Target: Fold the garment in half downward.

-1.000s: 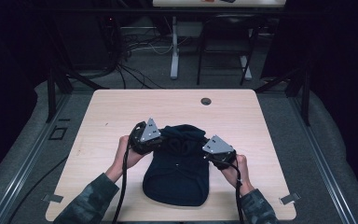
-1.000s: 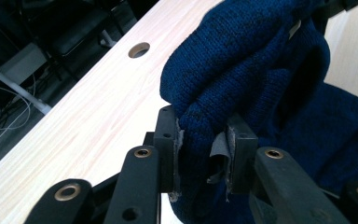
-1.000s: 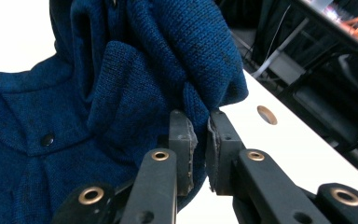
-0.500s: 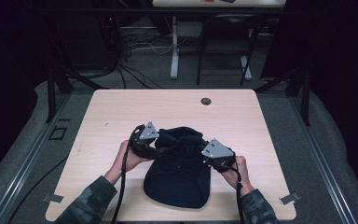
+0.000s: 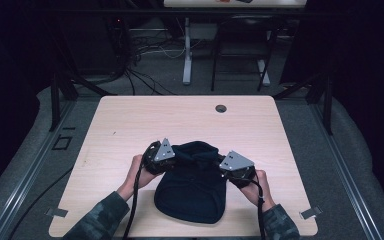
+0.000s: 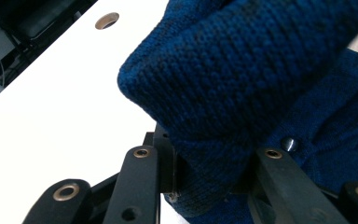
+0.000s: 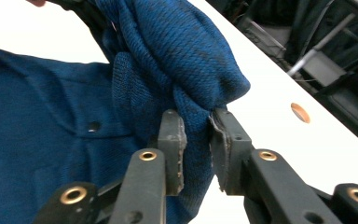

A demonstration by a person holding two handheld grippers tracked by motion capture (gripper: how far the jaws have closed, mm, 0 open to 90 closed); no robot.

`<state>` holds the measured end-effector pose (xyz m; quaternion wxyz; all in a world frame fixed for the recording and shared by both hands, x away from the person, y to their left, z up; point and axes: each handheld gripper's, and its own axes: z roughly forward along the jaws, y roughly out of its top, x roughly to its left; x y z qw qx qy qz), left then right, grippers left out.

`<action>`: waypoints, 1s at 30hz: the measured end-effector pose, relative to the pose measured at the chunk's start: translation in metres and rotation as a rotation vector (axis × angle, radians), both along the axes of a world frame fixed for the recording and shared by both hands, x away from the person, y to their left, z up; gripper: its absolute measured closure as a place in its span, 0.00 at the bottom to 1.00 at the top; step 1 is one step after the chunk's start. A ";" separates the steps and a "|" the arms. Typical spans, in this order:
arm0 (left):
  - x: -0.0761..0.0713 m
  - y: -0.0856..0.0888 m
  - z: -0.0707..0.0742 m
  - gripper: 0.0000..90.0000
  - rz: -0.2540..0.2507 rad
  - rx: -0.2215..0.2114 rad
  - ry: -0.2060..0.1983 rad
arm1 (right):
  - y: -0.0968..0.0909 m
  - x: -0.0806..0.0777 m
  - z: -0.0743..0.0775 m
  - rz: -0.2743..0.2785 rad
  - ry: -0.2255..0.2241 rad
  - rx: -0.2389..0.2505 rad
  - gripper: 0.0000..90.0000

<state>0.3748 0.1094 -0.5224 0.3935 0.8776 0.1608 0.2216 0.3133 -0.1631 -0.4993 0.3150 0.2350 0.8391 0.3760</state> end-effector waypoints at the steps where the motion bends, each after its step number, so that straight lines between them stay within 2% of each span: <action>1: -0.001 0.001 -0.001 0.80 0.001 -0.003 -0.002 | 0.000 -0.001 0.000 0.006 0.018 -0.001 0.79; 2: -0.002 0.001 -0.002 0.80 -0.001 -0.006 0.001 | 0.000 -0.001 0.000 0.006 0.018 -0.001 0.79; 4: -0.005 0.004 -0.005 0.79 -0.008 -0.013 0.013 | 0.000 -0.005 -0.001 0.022 0.065 0.004 0.77; 6: -0.006 0.004 -0.006 0.78 -0.008 -0.014 0.016 | 0.000 -0.006 -0.001 0.020 0.074 0.006 0.77; 8: -0.008 0.005 -0.007 0.76 -0.015 -0.016 0.026 | -0.001 -0.009 -0.002 0.029 0.102 0.013 0.77; 12: -0.011 0.007 -0.009 0.72 -0.021 -0.021 0.042 | -0.002 -0.012 -0.004 0.036 0.118 0.015 0.78; 13: -0.012 0.007 -0.010 0.72 -0.025 -0.023 0.058 | -0.002 -0.014 -0.005 0.039 0.120 0.019 0.79; 17: -0.014 0.012 -0.013 0.59 -0.040 -0.062 0.105 | -0.002 -0.019 -0.010 0.033 0.146 -0.002 0.80; 23: -0.021 0.021 -0.015 0.55 -0.047 -0.084 0.134 | -0.003 -0.023 -0.015 0.028 0.170 0.016 0.80; 26: -0.026 0.025 -0.017 0.52 -0.050 -0.095 0.155 | -0.002 -0.026 -0.020 0.040 0.189 0.006 0.80; 30: -0.033 0.030 -0.019 0.51 -0.054 -0.086 0.177 | 0.000 -0.028 -0.022 0.044 0.201 -0.002 0.79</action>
